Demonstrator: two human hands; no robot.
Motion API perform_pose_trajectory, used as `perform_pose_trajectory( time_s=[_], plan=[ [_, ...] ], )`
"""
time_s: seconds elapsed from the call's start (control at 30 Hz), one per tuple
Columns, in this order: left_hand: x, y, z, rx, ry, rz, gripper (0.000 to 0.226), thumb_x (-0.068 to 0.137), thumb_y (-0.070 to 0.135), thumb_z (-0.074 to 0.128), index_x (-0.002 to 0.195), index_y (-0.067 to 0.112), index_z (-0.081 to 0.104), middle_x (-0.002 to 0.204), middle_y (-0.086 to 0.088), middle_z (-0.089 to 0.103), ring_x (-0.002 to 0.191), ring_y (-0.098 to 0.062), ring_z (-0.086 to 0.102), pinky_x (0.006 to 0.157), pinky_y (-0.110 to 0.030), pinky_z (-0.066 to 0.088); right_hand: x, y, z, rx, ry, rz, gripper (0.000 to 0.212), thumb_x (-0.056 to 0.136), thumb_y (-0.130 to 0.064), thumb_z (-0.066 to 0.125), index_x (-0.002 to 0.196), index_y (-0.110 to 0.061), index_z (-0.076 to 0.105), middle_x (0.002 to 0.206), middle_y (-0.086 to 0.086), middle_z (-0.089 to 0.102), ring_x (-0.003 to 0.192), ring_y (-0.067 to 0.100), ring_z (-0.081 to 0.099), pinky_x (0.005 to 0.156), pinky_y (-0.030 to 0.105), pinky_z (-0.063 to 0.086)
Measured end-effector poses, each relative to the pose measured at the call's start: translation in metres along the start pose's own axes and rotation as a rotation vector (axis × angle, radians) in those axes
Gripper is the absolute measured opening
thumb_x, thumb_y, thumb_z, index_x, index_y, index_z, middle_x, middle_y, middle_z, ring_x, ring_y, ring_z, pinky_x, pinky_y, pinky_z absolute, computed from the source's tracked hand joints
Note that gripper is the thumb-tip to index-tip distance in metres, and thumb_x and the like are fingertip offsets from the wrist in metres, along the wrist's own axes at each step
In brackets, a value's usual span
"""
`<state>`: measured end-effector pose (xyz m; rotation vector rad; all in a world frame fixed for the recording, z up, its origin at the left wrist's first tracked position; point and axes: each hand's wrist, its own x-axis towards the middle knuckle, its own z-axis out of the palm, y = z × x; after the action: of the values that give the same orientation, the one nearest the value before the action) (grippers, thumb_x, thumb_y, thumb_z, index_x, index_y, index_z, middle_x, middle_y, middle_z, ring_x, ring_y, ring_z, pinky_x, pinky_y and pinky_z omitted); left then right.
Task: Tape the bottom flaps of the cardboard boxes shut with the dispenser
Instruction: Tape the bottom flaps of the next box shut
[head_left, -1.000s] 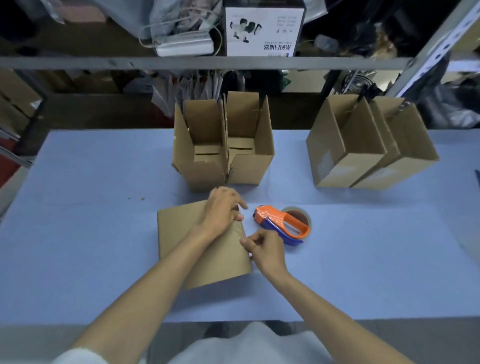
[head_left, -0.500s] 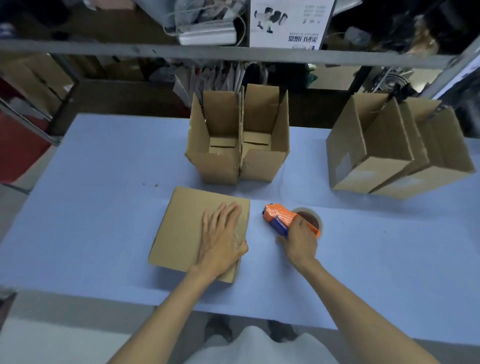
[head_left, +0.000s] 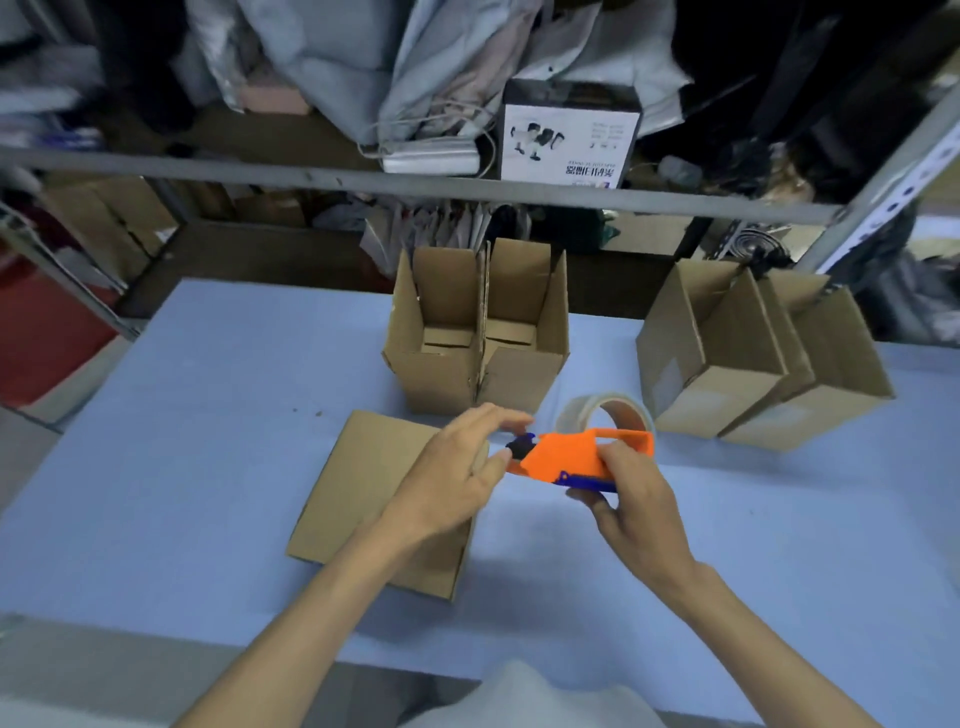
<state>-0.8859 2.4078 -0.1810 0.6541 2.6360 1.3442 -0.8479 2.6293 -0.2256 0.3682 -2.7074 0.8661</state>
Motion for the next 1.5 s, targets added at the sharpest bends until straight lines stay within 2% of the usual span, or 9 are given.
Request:
perform_pose_trajectory(
  time_s=[0.13,0.3,0.43,0.53,0.6,0.7,0.93,1.23,1.5],
  plan=[
    [-0.001,0.009,-0.004,0.016,0.050,0.034,0.024,0.086,0.006,0.059,0.098,0.022,0.071,0.093,0.013,0.068,0.090,0.002,0.060,0.077,-0.008,0.041,-0.002,-0.001,-0.008,-0.004,-0.008,-0.037,0.033,0.072,-0.009,0.082,0.084,-0.006,0.052,0.078,0.001,0.055,0.064,0.019,0.047,0.054,0.028,0.041],
    [-0.003,0.009,0.003,0.092,0.128,0.063,0.016,0.087,0.012,0.063,0.095,0.021,0.074,0.088,0.010,0.071,0.083,-0.004,0.064,0.072,-0.023,0.051,-0.005,-0.005,-0.005,0.012,-0.081,0.019,0.039,0.073,-0.005,0.080,0.085,-0.017,0.045,0.078,-0.011,0.048,0.062,0.013,0.044,0.052,0.014,0.032],
    [-0.003,0.005,0.009,0.074,0.153,-0.022,0.008,0.085,0.017,0.069,0.089,0.018,0.076,0.081,0.010,0.072,0.075,-0.004,0.064,0.069,-0.021,0.052,-0.009,0.002,-0.005,0.148,-0.210,0.067,0.032,0.079,-0.012,0.073,0.100,-0.018,0.049,0.093,-0.008,0.056,0.079,0.019,0.053,0.063,0.020,0.039],
    [-0.004,0.003,0.012,0.038,0.184,-0.118,0.007,0.083,0.011,0.072,0.084,0.017,0.076,0.077,0.009,0.072,0.071,-0.004,0.064,0.068,-0.022,0.052,-0.013,0.001,-0.005,0.200,-0.247,0.113,0.067,0.071,-0.032,0.078,0.125,-0.027,0.039,0.113,-0.013,0.058,0.090,0.009,0.058,0.072,0.018,0.045],
    [-0.005,0.001,0.014,0.028,0.199,-0.177,0.010,0.080,0.007,0.073,0.083,0.016,0.076,0.076,0.006,0.071,0.065,-0.004,0.062,0.067,-0.025,0.052,-0.014,-0.005,-0.003,0.107,-0.240,0.172,0.079,0.058,-0.042,0.081,0.119,-0.035,0.032,0.099,-0.017,0.059,0.077,0.008,0.059,0.063,0.019,0.048],
    [-0.008,-0.001,0.016,0.079,0.208,-0.256,0.013,0.080,0.009,0.071,0.086,0.019,0.077,0.075,0.008,0.071,0.066,-0.004,0.063,0.068,-0.029,0.054,-0.014,-0.008,0.003,0.042,-0.156,0.137,0.066,0.055,-0.030,0.080,0.105,-0.032,0.037,0.082,-0.013,0.058,0.062,0.013,0.055,0.051,0.020,0.044],
    [-0.005,-0.007,0.018,0.104,0.194,-0.475,0.018,0.082,0.010,0.060,0.088,0.022,0.073,0.079,0.007,0.071,0.076,-0.012,0.066,0.074,-0.036,0.055,-0.010,-0.006,0.000,0.071,-0.094,-0.005,0.055,0.058,-0.026,0.079,0.108,-0.014,0.058,0.090,-0.003,0.064,0.071,0.017,0.059,0.056,0.034,0.052],
    [0.001,-0.015,0.016,0.088,0.183,-0.459,0.021,0.077,0.004,0.064,0.069,0.024,0.065,0.067,0.010,0.065,0.067,-0.007,0.061,0.061,-0.022,0.047,-0.001,0.000,0.003,0.114,-0.181,-0.025,0.066,0.063,-0.050,0.082,0.113,-0.015,0.058,0.100,-0.006,0.065,0.079,0.010,0.060,0.064,0.020,0.051],
    [0.004,-0.028,0.003,-0.084,0.067,-0.587,0.034,0.072,-0.007,0.056,0.055,0.021,0.061,0.053,0.006,0.059,0.056,-0.014,0.062,0.063,-0.034,0.060,0.008,0.001,0.014,0.139,-0.284,-0.011,0.058,0.067,-0.055,0.080,0.111,-0.026,0.055,0.093,-0.021,0.058,0.075,-0.004,0.055,0.063,0.006,0.040]
  ],
)
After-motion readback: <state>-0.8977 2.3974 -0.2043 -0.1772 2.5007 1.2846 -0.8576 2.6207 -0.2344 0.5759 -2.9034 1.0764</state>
